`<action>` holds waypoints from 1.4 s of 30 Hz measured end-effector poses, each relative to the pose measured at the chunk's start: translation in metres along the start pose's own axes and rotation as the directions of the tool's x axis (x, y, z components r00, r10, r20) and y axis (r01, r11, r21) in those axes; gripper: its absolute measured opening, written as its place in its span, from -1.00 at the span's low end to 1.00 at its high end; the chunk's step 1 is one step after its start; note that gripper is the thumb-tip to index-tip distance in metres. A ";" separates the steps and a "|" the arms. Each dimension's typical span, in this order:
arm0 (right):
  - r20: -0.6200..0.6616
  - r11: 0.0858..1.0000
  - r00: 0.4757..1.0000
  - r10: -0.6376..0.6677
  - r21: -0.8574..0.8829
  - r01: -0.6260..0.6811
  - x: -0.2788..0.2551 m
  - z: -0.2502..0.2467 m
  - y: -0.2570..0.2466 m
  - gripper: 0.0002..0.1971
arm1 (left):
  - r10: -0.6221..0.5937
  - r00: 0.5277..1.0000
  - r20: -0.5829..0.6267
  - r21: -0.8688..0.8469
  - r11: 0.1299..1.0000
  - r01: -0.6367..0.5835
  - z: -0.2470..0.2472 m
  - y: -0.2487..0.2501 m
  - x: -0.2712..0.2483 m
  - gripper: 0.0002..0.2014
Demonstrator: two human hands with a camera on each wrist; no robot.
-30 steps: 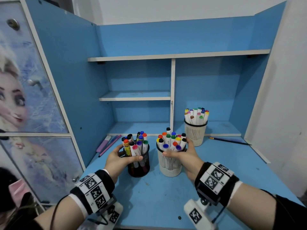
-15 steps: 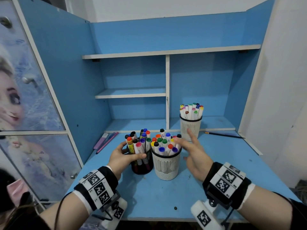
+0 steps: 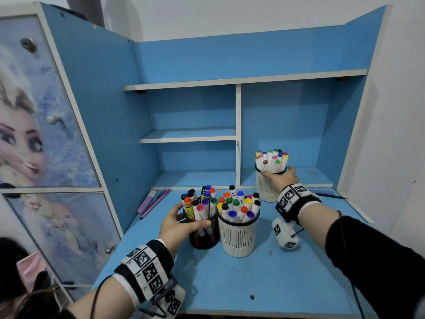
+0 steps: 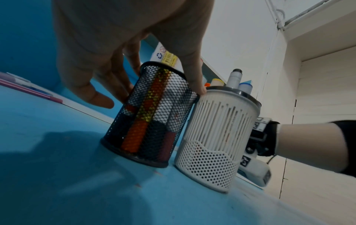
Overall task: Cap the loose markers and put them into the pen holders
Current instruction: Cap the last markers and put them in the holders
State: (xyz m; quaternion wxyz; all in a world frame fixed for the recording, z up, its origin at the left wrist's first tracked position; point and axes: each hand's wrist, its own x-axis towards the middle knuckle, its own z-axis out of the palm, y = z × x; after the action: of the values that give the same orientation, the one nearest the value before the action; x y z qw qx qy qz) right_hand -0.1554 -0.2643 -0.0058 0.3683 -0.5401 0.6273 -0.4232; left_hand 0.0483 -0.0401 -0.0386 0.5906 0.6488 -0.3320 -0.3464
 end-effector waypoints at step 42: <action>0.120 0.753 0.982 -0.146 0.657 0.031 -0.138 -0.051 0.060 -0.12 | 0.022 0.998 -0.052 -0.019 1.000 -0.023 0.008 -0.002 -0.002 -0.11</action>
State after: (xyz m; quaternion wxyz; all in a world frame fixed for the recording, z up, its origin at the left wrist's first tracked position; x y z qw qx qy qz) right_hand -0.2044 -0.1171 -0.0422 0.5629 -0.4400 0.3820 -0.5862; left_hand 0.0405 -0.0427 -0.0414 0.6092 0.6481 -0.3203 -0.3260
